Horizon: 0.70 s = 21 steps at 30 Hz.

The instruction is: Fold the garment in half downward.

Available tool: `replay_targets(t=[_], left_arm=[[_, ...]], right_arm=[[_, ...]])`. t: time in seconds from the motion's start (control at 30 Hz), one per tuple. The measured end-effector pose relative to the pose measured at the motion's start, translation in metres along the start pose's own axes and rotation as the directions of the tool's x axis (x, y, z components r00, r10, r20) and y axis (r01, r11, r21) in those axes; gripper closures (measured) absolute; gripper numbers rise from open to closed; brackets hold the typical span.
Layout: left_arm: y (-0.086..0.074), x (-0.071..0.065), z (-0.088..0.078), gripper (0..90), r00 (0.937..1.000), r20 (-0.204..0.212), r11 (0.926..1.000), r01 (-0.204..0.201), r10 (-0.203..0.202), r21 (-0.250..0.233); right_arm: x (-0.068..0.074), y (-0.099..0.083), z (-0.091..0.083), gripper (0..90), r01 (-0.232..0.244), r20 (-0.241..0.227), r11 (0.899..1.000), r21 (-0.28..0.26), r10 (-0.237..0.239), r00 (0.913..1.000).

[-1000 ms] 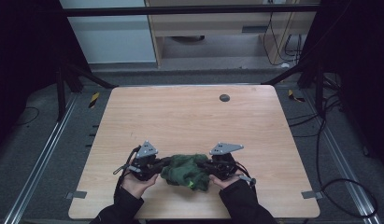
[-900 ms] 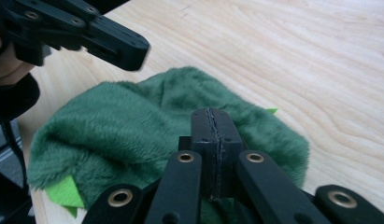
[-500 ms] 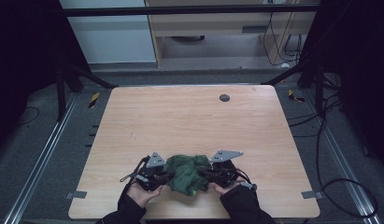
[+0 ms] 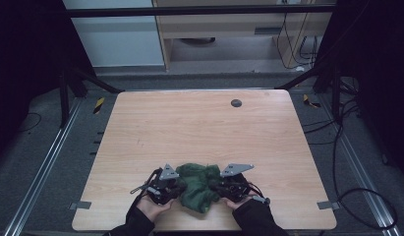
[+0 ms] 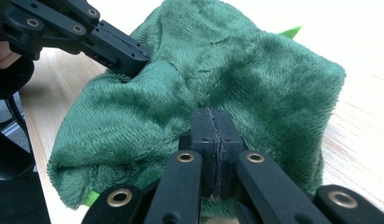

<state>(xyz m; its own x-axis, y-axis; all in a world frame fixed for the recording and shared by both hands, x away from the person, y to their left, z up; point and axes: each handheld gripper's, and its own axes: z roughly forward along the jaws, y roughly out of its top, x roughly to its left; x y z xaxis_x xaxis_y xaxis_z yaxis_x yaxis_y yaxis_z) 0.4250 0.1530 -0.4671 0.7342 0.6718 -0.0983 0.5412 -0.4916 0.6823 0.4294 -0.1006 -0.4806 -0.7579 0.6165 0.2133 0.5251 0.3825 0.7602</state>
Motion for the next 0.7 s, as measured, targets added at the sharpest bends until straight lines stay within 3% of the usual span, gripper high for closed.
replay_targets(t=[0.17,0.33,0.53,0.63,0.7], left_arm=[[0.004,0.004,-0.01,83.2,0.9999,-0.012,0.9989,-0.002,0.001,-0.047],[0.007,0.013,-0.021,80.0,0.9989,-0.043,0.9956,0.014,-0.018,-0.093],[0.006,0.027,-0.028,75.4,0.9954,-0.082,0.9931,0.04,-0.05,-0.11],[0.004,0.034,-0.031,71.0,0.9923,-0.101,0.9904,0.059,-0.072,-0.125],[0.003,0.039,-0.034,69.6,0.9907,-0.113,0.9902,0.061,-0.076,-0.126]], right_arm=[[-0.002,0.005,-0.007,86.3,-0.01,-0.003,0.999,-0.038,0.01,0.9999],[-0.01,0.009,-0.021,84.8,-0.028,0.027,0.996,-0.087,0.031,0.9992],[-0.028,0.009,-0.036,79.2,-0.042,0.1,0.991,-0.126,0.055,0.9935],[-0.04,0.007,-0.045,74.5,-0.06,0.146,0.988,-0.141,0.08,0.986],[-0.041,0.007,-0.046,73.5,-0.065,0.155,0.988,-0.14,0.087,0.9842]])
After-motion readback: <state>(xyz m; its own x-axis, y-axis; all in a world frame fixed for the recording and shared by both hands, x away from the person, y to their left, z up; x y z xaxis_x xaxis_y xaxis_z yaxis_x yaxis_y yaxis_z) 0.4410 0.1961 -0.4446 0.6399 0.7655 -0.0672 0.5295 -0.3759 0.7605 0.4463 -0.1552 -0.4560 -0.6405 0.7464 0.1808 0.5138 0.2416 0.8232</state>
